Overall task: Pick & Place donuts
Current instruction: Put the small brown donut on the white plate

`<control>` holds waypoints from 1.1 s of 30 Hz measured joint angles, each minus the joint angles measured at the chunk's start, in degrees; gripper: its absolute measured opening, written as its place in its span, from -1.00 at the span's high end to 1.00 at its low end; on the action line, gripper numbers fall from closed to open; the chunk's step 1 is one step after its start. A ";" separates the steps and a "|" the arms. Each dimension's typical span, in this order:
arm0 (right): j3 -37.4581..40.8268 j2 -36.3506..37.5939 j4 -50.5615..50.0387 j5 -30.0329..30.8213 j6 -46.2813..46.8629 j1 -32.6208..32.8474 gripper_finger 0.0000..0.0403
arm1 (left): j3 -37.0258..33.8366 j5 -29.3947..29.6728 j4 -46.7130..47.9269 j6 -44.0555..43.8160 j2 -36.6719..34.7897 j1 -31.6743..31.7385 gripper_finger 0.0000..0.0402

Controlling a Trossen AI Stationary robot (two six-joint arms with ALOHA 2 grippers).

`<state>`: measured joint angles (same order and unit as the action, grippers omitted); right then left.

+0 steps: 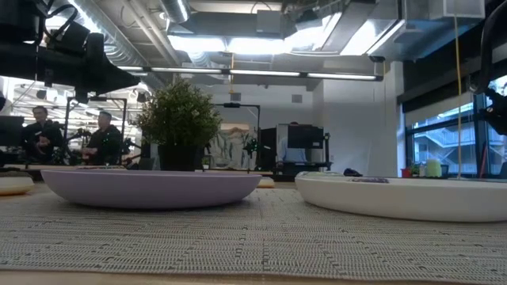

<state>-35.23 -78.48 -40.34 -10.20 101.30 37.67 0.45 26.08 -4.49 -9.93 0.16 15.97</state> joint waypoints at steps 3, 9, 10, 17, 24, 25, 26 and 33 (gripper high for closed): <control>0.00 0.00 0.02 0.00 -0.80 0.00 0.78 | 0.01 0.01 0.00 0.00 0.00 0.00 0.92; 0.00 0.00 -0.02 -0.02 -1.36 0.00 0.90 | 0.01 0.01 0.00 0.00 0.00 0.00 0.92; 0.01 0.00 -0.02 -0.02 -1.49 0.00 0.90 | 0.01 0.00 0.00 0.00 0.00 0.00 0.92; -5.37 0.00 -5.84 -0.90 -4.07 0.02 0.89 | 0.01 -0.01 0.00 0.00 0.00 0.00 0.92; -15.55 0.00 -11.64 6.35 -11.57 -1.62 0.88 | 0.02 -0.01 0.00 0.00 0.00 0.00 0.92; -16.43 0.00 -11.63 7.36 -13.61 -2.50 0.88 | 0.01 -0.01 0.00 -0.01 0.00 0.00 0.92; -17.07 0.00 -11.64 7.87 -15.54 -3.53 0.88 | 0.02 -0.02 0.00 -0.03 0.00 0.00 0.92; -17.11 -0.75 -9.54 8.45 -27.94 -11.38 0.88 | 0.02 -0.14 0.00 -3.04 0.00 0.00 0.92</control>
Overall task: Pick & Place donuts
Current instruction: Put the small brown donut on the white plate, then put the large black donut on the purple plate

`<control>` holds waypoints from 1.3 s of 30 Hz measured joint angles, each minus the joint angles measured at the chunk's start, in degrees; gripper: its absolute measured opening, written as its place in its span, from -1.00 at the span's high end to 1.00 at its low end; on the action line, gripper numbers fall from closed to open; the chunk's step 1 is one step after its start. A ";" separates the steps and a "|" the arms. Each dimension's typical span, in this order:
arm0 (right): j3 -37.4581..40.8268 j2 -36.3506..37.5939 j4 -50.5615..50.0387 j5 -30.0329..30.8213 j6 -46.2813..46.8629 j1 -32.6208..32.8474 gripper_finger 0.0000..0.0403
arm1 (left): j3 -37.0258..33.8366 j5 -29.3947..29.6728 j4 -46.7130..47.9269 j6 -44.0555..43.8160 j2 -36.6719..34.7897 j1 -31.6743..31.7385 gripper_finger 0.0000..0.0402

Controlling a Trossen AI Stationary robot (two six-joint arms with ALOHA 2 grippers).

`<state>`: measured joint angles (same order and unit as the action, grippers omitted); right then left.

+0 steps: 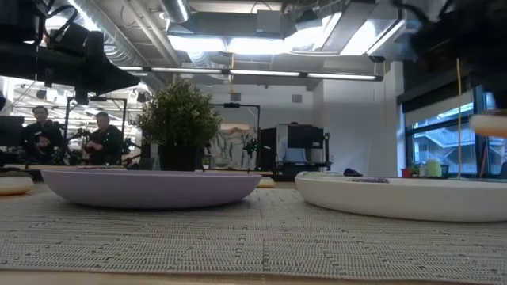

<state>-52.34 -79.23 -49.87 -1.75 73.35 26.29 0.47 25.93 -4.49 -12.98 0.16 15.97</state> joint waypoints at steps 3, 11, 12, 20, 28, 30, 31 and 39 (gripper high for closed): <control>0.00 -1.84 3.09 -0.01 -5.29 -2.40 0.88 | -0.01 -0.04 0.10 -0.40 0.02 0.00 0.92; 0.02 -9.30 8.01 -0.25 -12.71 -6.73 0.87 | -0.01 -0.09 0.02 -0.39 0.00 0.00 0.92; 0.02 -10.15 8.47 -0.26 -13.19 -6.91 0.87 | -0.01 -0.10 0.03 -0.39 0.00 0.00 0.92; 0.04 -14.00 9.96 -3.23 -13.71 -7.39 0.87 | -0.02 -0.09 0.02 -0.39 0.00 0.00 0.92; 0.07 -14.07 10.67 -4.01 -14.46 -7.37 0.87 | 0.00 -0.09 0.00 -0.39 0.00 0.00 0.92; 0.07 -14.07 10.67 -3.92 -14.44 -7.37 0.84 | -0.01 -0.09 0.00 -0.39 0.00 0.00 0.92; 0.07 -14.07 10.67 -3.92 -14.40 -7.37 0.82 | 0.00 -0.09 0.00 -0.39 0.00 0.00 0.92; 0.07 -13.45 10.34 -3.64 -13.65 -7.37 0.47 | 0.00 0.50 -0.21 0.07 0.00 0.00 0.86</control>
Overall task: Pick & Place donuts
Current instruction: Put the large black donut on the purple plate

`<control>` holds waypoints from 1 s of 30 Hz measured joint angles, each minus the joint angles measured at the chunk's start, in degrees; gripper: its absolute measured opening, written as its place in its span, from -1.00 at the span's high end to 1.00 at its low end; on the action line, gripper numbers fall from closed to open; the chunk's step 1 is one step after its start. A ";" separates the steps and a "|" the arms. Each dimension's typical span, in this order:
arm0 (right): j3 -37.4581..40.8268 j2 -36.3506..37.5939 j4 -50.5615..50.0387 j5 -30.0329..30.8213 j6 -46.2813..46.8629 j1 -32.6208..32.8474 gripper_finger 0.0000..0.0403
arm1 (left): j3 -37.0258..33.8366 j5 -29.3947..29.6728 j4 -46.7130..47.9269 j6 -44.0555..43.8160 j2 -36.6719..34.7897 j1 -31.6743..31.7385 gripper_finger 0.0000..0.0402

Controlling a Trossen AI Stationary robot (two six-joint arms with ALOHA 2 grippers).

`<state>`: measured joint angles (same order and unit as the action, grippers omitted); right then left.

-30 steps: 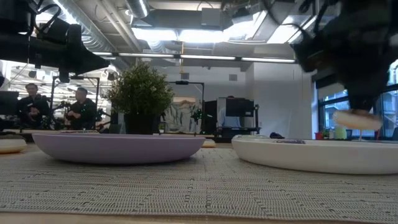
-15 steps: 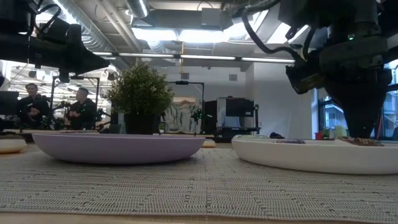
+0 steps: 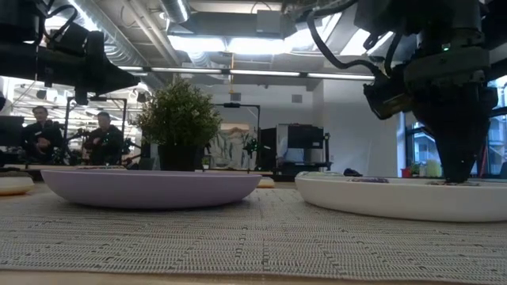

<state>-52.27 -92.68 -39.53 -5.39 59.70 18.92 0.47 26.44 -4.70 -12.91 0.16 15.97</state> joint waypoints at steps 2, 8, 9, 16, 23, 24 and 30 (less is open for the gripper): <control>0.00 1.39 -0.43 1.24 0.36 0.04 0.39 | 0.00 0.00 -0.83 -0.02 0.00 0.00 0.82; -0.02 9.32 -0.72 5.99 1.52 0.35 0.29 | 0.00 0.19 -5.20 0.00 -0.02 0.00 0.61; -0.02 10.63 -0.90 6.88 1.48 0.35 0.28 | 0.00 0.54 -5.89 0.00 -0.02 0.00 0.56; -0.02 18.00 -5.69 13.96 1.45 0.31 0.28 | 0.00 -0.52 -7.18 -6.39 -0.02 -0.11 0.28; -0.02 20.24 -10.42 16.50 1.51 0.00 0.28 | 0.00 -8.44 -8.65 -14.61 -0.02 -0.13 0.18; -0.02 20.24 -10.72 16.67 1.49 0.00 0.28 | 0.00 -8.85 -9.22 -16.64 -0.02 -0.13 0.18; -0.02 20.24 -11.34 17.81 1.27 0.00 0.28 | 1.30 -10.69 -13.61 -22.36 0.00 -0.15 0.20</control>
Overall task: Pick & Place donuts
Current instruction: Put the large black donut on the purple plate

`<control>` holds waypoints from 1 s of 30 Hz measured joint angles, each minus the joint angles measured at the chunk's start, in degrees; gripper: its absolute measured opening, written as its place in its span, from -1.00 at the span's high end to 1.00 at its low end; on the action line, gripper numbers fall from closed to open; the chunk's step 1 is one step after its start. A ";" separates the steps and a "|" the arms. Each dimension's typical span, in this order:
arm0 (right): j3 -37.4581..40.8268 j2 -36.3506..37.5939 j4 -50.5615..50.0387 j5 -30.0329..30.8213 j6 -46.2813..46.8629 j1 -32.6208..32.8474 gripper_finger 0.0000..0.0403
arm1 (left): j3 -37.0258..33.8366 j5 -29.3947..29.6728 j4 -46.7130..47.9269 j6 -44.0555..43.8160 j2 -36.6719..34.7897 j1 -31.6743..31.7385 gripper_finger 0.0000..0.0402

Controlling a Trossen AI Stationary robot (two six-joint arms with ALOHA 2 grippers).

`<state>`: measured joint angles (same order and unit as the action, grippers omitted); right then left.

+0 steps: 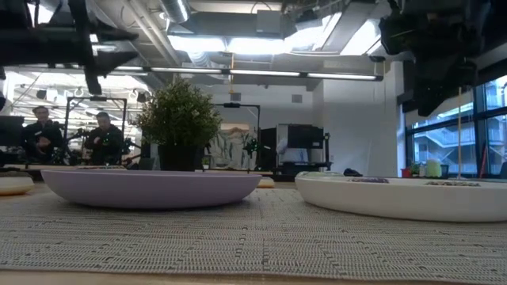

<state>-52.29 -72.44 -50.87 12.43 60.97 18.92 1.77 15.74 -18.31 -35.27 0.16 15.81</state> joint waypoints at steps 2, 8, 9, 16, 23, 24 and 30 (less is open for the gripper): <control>0.00 0.00 -0.49 0.02 -0.36 0.00 0.28 | 1.67 -2.33 -1.81 0.10 -0.02 0.00 0.20; 0.00 0.00 -1.35 2.16 -1.23 -0.02 0.28 | 5.26 -7.27 -8.96 1.75 0.13 0.02 0.20; 0.00 0.00 -1.34 2.21 -1.31 -0.02 0.28 | 5.40 -8.16 -10.15 1.68 0.13 0.02 0.20; 0.00 0.00 -1.33 1.25 -1.47 -0.02 0.28 | 7.00 -11.95 -13.03 1.96 3.26 -0.04 0.21; 0.00 0.00 -1.33 1.25 -3.67 -0.90 0.28 | 21.33 -16.28 -2.27 8.50 20.13 -2.99 0.22; 0.00 0.00 -1.35 1.20 -4.17 -1.28 0.28 | 24.58 -17.83 1.85 9.49 22.66 -3.68 0.22; 0.00 0.00 -2.69 1.01 -4.68 -2.60 0.28 | 44.83 -20.15 38.47 12.17 37.58 -9.11 0.22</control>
<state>-52.29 -72.44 -53.57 13.43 56.29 16.31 46.60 -4.41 20.16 -23.10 37.75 6.70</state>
